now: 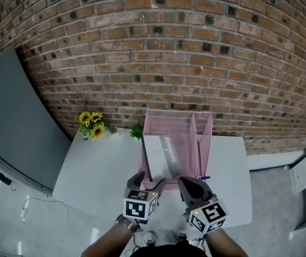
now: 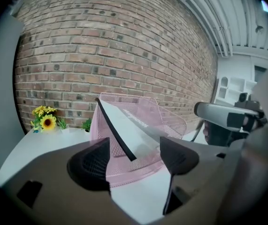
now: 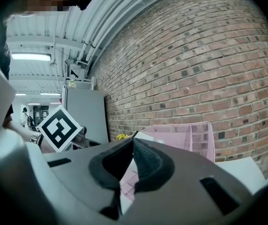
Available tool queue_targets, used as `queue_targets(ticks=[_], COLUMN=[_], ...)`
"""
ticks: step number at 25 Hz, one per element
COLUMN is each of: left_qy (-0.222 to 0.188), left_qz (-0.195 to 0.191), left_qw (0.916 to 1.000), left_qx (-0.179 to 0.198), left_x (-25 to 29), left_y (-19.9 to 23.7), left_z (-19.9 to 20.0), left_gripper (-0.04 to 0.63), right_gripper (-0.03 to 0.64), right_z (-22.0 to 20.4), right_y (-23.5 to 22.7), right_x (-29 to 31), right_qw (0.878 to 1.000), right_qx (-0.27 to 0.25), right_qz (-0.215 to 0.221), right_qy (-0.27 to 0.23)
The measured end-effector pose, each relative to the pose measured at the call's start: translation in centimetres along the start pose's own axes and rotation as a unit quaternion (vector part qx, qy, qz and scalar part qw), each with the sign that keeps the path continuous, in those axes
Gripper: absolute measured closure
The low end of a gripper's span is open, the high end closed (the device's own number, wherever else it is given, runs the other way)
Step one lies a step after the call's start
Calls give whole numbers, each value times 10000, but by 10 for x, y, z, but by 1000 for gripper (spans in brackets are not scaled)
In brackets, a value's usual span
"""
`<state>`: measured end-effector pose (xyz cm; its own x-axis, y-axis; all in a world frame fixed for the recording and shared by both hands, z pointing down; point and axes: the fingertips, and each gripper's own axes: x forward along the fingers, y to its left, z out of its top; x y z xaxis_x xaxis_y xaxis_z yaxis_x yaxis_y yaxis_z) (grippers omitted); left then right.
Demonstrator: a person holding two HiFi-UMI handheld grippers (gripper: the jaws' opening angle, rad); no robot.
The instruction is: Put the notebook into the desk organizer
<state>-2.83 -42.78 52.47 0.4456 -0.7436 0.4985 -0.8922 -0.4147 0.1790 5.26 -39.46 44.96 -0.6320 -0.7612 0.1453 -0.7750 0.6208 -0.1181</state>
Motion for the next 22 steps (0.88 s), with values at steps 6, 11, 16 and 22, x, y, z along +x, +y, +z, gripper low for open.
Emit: queue_targets(ticks=[6,11,16,22], left_qy=[-182,-445,-834,-1151], left_qz=[-199,-416,-724,-1029], left_qw=[9996,9981,9939,9879], left_qx=[-91,-95,-60,168], left_x=[-19,-34,-52,-78], left_y=[-3,-6,-10,-13], left_z=[-4,2,10,11], left_gripper=[275,275,276,299], right_gripper=[614,612,612,614], right_z=[-2,-2,-1,-2], right_y=[8,16,24,41], right_x=[6,8,5,-5], right_qw=[10000,10000,9998,9987], right_qx=[-3,-44,-108,-151], right_qz=[17,-25,-186,-477], right_qy=[30,41,50,6])
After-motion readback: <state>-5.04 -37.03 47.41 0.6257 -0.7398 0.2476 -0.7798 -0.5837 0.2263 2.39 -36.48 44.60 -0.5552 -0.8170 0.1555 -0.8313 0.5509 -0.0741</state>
